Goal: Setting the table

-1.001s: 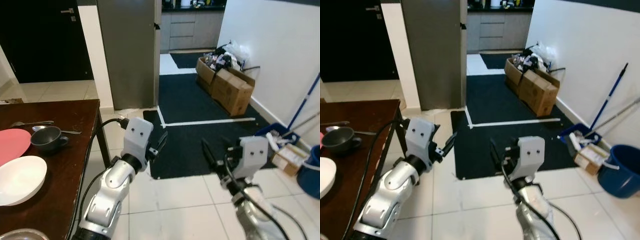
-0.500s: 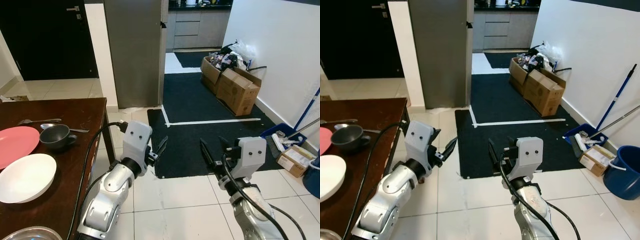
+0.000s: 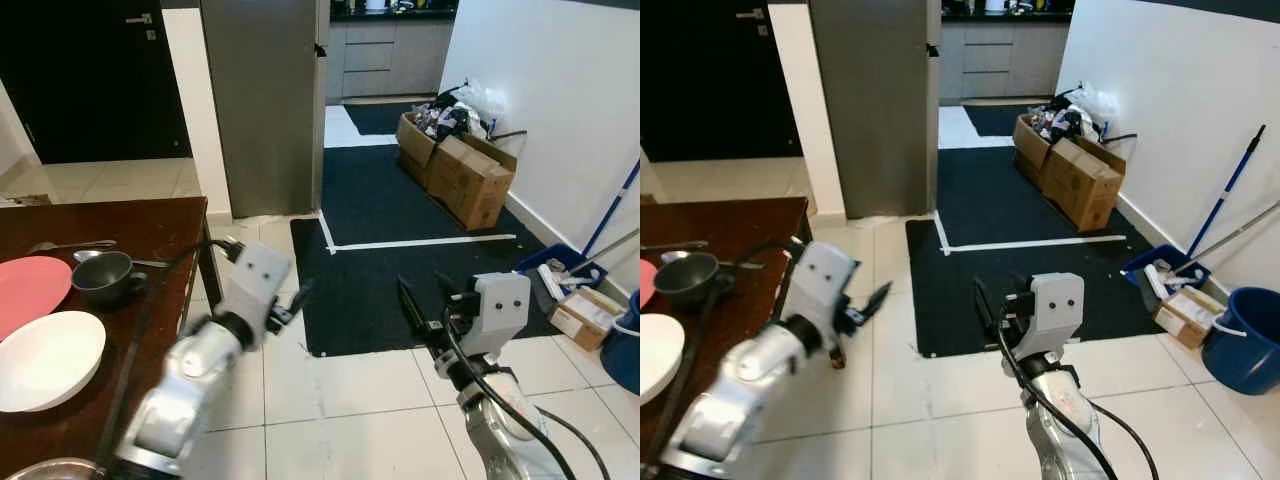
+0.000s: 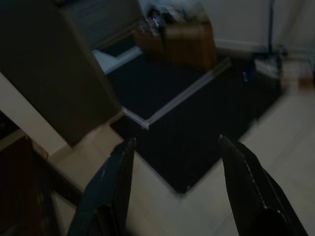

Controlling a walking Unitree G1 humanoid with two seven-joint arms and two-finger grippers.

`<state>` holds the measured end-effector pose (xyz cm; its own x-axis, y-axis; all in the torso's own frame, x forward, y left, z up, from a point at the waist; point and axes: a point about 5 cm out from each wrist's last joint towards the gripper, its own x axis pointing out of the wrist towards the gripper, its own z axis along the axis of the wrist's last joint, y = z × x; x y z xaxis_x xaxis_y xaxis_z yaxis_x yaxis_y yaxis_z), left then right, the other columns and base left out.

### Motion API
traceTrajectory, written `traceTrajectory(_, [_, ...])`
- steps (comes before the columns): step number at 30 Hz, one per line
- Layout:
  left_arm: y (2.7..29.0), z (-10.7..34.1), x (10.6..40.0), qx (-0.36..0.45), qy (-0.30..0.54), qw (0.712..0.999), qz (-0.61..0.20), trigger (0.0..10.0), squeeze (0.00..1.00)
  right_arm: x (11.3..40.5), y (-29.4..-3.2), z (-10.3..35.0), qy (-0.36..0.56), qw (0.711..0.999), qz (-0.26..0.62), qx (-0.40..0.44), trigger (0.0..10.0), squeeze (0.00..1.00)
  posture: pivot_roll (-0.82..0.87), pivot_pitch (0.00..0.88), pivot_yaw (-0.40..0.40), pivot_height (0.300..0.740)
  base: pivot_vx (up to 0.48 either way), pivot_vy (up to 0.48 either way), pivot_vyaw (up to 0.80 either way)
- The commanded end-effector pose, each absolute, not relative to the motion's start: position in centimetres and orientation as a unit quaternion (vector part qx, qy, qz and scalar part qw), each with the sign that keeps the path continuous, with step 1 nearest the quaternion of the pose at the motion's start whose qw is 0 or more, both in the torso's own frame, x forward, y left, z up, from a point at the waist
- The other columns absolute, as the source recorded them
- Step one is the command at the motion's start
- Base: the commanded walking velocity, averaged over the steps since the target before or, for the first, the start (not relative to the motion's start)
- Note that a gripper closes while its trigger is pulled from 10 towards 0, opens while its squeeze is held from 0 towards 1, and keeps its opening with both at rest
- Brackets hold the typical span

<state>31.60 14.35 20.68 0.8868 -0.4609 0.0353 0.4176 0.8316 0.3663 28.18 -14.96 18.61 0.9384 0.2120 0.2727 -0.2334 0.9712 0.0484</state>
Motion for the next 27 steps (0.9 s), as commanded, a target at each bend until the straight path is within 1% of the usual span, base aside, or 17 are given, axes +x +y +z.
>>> traceTrajectory(1, [15.2, 20.9, 31.3, 0.175, -0.053, 0.954, -0.238, 10.0, 0.00, 28.1, -14.8, 18.1, -0.121, 0.985, 0.118, 0.042, 10.0, 0.00, -0.02, 0.000, 0.091, 0.740, 0.000, 0.000, 0.00])
traceTrajectory(3, [16.1, 20.8, 31.0, 0.186, -0.041, 0.951, -0.244, 10.0, 0.00, 28.2, -14.7, 18.0, -0.119, 0.984, 0.121, 0.044, 10.0, 0.00, 0.00, 0.000, 0.088, 0.740, 0.000, 0.000, 0.00])
traceTrajectory(4, [16.1, 20.8, 31.0, 0.186, -0.041, 0.951, -0.244, 10.0, 0.00, 28.2, -14.7, 18.0, -0.119, 0.984, 0.121, 0.044, 10.0, 0.00, 0.00, 0.000, 0.088, 0.740, 0.000, 0.000, 0.00])
traceTrajectory(6, [16.4, 19.8, 31.1, 0.174, -0.023, 0.962, -0.209, 10.0, 0.00, 28.5, -14.4, 17.9, -0.117, 0.984, 0.126, 0.047, 10.0, 0.00, 0.01, 0.002, 0.086, 0.740, 0.000, 0.000, 0.00])
traceTrajectory(7, [15.9, 19.0, 31.3, 0.152, -0.014, 0.973, -0.175, 10.0, 0.00, 28.7, -14.3, 17.8, -0.116, 0.984, 0.120, 0.061, 10.0, 0.00, 0.01, 0.002, 0.084, 0.740, 0.000, 0.000, 0.00])
traceTrajectory(9, [15.2, 18.7, 31.5, 0.138, -0.010, 0.979, -0.152, 10.0, 0.00, 28.9, -14.4, 17.9, -0.116, 0.984, 0.107, 0.082, 10.0, 0.00, 0.01, 0.002, 0.084, 0.740, 0.000, 0.000, 0.00])
traceTrajectory(12, [13.3, 18.4, 31.2, 0.124, -0.017, 0.978, -0.165, 10.0, 0.00, 29.2, -14.6, 17.9, -0.115, 0.984, 0.091, 0.102, 10.0, 0.00, 0.01, 0.003, 0.081, 0.740, 0.000, 0.000, 0.00])
traceTrajectory(14, [12.2, 18.4, 31.0, 0.116, -0.021, 0.976, -0.183, 10.0, 0.00, 29.2, -14.7, 17.9, -0.115, 0.984, 0.089, 0.102, 10.0, 0.00, 0.01, 0.003, 0.081, 0.740, 0.000, 0.000, 0.00])
traceTrajectory(15, [12.2, 18.4, 31.0, 0.116, -0.021, 0.976, -0.183, 10.0, 0.00, 29.2, -14.7, 17.9, -0.115, 0.984, 0.089, 0.102, 10.0, 0.00, 0.01, 0.003, 0.081, 0.740, 0.000, 0.000, 0.00])
traceTrajectory(18, [10.5, 18.4, 30.6, 0.109, -0.027, 0.970, -0.216, 10.0, 0.00, 29.1, -14.8, 17.6, -0.111, 0.985, 0.088, 0.096, 10.0, 0.00, 0.00, 0.004, 0.086, 0.740, 0.000, 0.000, 0.00])
traceTrajectory(27, [9.4, 18.1, 30.7, 0.102, -0.024, 0.970, -0.220, 10.0, 0.00, 28.7, -14.9, 17.1, -0.105, 0.987, 0.078, 0.098, 10.0, 0.00, -0.02, 0.007, 0.098, 0.740, 0.000, 0.000, 0.00])
